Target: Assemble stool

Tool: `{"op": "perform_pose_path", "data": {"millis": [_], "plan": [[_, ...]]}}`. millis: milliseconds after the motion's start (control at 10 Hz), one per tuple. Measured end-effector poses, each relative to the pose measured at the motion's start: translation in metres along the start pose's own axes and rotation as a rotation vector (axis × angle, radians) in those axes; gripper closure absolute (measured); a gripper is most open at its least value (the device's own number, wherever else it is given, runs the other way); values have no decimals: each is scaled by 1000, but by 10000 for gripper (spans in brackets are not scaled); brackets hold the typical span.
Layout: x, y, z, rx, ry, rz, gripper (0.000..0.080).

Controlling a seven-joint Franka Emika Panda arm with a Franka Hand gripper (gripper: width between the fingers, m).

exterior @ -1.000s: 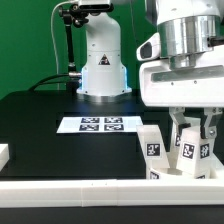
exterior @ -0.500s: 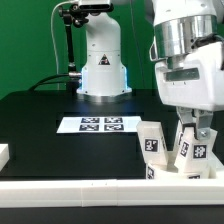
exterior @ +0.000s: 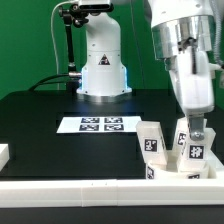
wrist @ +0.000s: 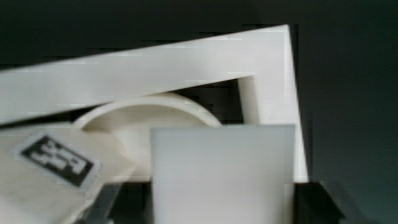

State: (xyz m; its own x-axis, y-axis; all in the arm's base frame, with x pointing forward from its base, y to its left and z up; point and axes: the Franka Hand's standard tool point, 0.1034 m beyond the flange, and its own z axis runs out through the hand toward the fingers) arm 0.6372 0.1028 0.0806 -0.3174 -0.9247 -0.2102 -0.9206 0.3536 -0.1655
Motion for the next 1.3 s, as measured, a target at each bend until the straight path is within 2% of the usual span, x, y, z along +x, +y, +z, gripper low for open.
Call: {"op": "perform_pose_path", "data": {"millis": [200,500,1000,1100,1200,1300], "plan": [[-1,2,1,0,-17,174,459],[-3,3,2,-2,-24,303,459],[-7,5,2,-9,-47,367,459],[-7,5,2,-1,-56,413,459],[-7,6,2,35,-69,488,459],[-8,9,2,47,-73,494,459]]}}
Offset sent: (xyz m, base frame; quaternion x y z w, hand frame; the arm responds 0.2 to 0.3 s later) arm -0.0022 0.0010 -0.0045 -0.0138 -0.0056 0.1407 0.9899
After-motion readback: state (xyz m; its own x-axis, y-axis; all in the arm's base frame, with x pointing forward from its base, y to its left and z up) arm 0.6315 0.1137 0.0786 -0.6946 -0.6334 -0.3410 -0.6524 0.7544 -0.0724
